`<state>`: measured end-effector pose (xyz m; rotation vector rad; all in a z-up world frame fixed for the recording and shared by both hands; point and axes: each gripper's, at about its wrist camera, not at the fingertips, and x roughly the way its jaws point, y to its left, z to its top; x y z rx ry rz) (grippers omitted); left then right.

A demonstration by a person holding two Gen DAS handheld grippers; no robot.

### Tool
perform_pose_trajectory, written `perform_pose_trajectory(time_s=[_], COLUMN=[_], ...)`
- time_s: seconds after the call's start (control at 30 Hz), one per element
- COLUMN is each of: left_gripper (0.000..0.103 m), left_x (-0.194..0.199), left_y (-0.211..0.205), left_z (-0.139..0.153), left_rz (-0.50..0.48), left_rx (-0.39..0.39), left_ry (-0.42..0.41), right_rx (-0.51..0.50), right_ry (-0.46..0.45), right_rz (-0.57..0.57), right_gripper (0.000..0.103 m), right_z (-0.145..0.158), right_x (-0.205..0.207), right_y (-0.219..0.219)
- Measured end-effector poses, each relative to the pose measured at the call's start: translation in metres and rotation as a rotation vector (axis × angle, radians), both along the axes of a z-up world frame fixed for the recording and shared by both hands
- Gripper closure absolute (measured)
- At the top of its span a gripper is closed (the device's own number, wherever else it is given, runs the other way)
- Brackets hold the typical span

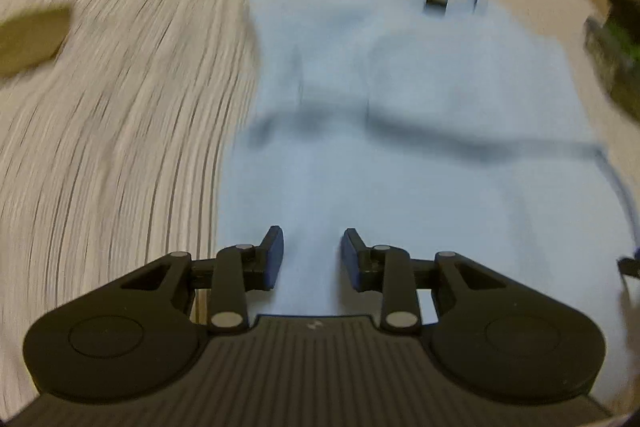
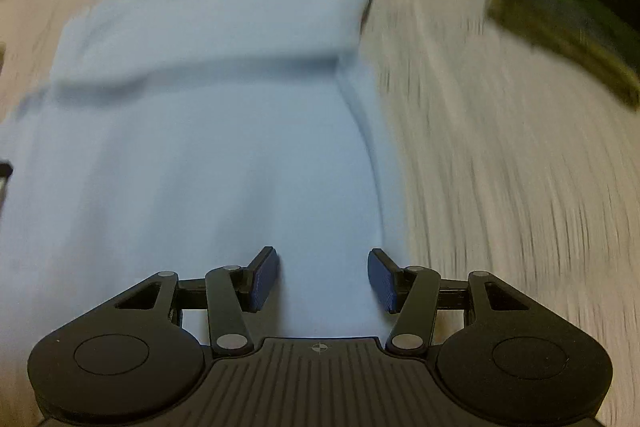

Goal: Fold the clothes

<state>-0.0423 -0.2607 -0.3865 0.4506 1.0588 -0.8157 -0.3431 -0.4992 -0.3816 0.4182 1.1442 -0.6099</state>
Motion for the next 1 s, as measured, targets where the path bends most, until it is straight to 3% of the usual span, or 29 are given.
perform_pose_trajectory(time_s=[0.13,0.27,0.37,0.4,0.43,0.47,0.57,0.7,1.0], left_gripper=[0.076,0.076,0.075,0.074,0.072,0.070,0.064,0.058,0.049], left_x=[-0.055,-0.088,-0.103,-0.108,-0.113,-0.119,-0.131,-0.150,-0.174], left_y=[0.055,0.085,0.089,0.085,0.081,0.077,0.069,0.063,0.056], left_z=[0.003,0.040,0.080,0.094,0.108,0.120,0.157,0.193,0.235], left_rz=[0.075,0.173,0.216,0.220,0.224,0.225,0.223,0.218,0.184], left_rx=[0.146,0.166,0.131,0.123,0.116,0.112,0.094,0.075,0.055], left_ry=[0.017,0.062,0.066,0.050,0.033,0.017,-0.032,-0.081,-0.114], right_rx=[0.063,0.150,0.153,0.161,0.170,0.168,0.147,0.139,0.173], right_ry=[0.073,0.053,0.008,-0.011,-0.030,-0.053,-0.117,-0.131,-0.109], right_rz=[0.032,0.027,0.043,0.052,0.061,0.074,0.123,0.156,0.173], right_gripper=[0.049,0.049,0.048,0.043,0.020,0.006,0.006,0.005,0.005], right_z=[0.017,0.052,0.087,0.099,0.111,0.123,0.157,0.184,0.197], right_x=[-0.044,-0.068,-0.071,-0.069,-0.068,-0.067,-0.063,-0.065,-0.073], right_y=[0.032,0.031,0.030,0.030,0.029,0.030,0.038,0.046,0.063])
